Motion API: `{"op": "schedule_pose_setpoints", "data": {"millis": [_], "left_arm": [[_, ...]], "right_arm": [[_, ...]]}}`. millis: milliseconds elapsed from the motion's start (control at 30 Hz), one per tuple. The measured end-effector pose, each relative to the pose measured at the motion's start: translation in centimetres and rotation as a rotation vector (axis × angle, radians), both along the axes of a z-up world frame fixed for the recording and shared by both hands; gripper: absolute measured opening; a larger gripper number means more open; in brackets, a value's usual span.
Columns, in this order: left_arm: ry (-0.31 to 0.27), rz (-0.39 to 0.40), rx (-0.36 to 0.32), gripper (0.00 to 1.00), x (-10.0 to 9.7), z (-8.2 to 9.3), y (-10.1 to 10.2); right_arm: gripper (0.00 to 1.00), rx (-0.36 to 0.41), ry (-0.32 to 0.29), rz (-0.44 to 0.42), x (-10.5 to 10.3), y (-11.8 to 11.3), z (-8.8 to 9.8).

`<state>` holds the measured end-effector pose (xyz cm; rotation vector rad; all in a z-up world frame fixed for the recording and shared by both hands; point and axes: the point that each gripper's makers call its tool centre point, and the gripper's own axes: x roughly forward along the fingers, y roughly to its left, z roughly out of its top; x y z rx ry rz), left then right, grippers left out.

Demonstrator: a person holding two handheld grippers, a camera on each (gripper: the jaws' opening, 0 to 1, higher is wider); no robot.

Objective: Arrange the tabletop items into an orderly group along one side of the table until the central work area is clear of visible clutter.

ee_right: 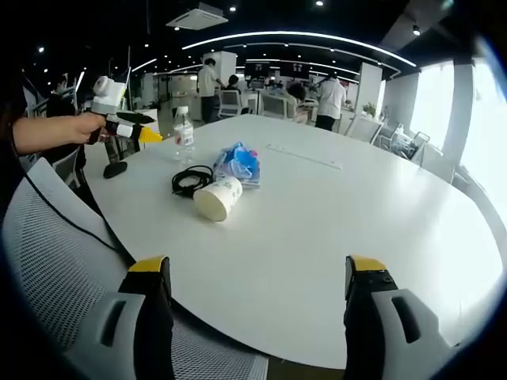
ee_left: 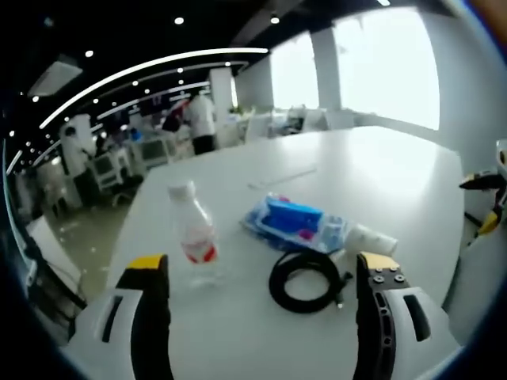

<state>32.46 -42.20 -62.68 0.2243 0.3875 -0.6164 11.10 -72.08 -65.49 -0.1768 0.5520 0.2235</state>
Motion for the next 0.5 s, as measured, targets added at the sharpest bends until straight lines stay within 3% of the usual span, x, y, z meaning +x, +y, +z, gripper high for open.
{"op": "schedule_pose_setpoints", "data": {"millis": [400,500], "left_arm": [[0.016,-0.057,0.029,1.00,-4.3,0.5,0.3],[0.049,-0.057,0.042,1.00,-5.3,-0.1,0.7]], "right_arm": [[0.98,0.001,0.002,-0.004,0.0,0.0,-0.1],[1.00,0.002,-0.005,-0.008,0.0,-0.1,0.0]]}}
